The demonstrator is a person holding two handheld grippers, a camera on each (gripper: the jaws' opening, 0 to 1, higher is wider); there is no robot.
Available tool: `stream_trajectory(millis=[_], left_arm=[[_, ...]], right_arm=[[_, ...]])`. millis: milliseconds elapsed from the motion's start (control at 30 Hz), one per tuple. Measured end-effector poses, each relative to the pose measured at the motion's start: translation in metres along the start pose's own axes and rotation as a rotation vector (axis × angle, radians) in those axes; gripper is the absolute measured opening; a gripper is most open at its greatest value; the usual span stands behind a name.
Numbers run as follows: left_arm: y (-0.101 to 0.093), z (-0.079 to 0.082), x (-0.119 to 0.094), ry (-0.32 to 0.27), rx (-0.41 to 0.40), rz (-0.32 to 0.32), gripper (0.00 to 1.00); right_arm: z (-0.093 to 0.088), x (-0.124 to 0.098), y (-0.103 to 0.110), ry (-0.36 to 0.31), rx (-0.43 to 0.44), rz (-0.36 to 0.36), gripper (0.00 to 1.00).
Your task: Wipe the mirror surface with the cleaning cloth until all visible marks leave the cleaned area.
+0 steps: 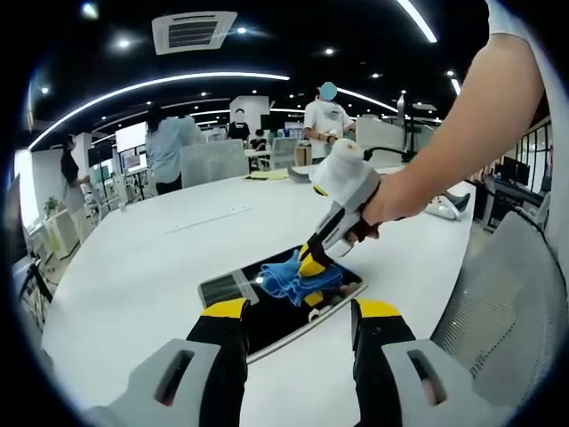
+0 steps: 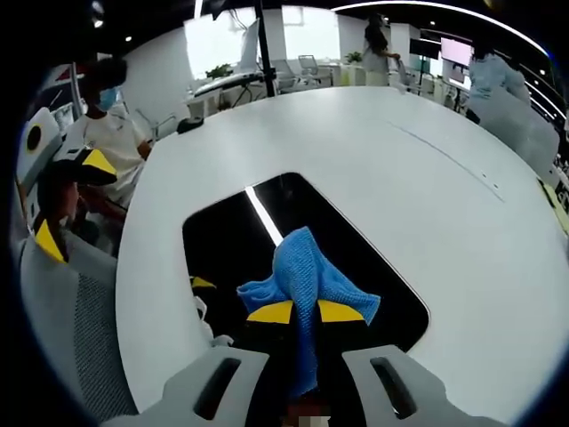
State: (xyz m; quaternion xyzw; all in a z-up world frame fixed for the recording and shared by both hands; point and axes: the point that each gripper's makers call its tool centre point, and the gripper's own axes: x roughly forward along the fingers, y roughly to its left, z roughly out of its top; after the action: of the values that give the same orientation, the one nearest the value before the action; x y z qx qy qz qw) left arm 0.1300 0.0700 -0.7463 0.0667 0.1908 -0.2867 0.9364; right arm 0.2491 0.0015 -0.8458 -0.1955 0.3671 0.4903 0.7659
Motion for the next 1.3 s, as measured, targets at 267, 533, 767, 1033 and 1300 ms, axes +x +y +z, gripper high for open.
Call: stream_trajectory(millis=[267,533,767,1033,1300], left_arm=[[0.0001,-0.0001,-0.0003,-0.001,-0.002,0.001,0.45],[0.0003,-0.0001,-0.0004,-0.001,-0.003,0.002,0.45],[0.0004,-0.0001,-0.0006,-0.001,-0.004,0.003,0.45],[0.0007,0.0001,-0.0007,-0.001,-0.004,0.005,0.44],[0.0022,-0.0005,-0.0010,0.001,-0.010,0.012,0.44]], right_arm=[[0.0036,0.0034,0.0022,0.000,-0.004,0.008,0.04],[0.0043,0.0043,0.0033,-0.002,-0.002,0.013,0.04],[0.0059,0.0058,0.0048,-0.002,-0.005,0.016,0.04],[0.0086,0.0080,0.0065,-0.003,-0.008,0.021,0.04],[0.0105,0.0097,0.0080,0.000,-0.017,0.027,0.04]])
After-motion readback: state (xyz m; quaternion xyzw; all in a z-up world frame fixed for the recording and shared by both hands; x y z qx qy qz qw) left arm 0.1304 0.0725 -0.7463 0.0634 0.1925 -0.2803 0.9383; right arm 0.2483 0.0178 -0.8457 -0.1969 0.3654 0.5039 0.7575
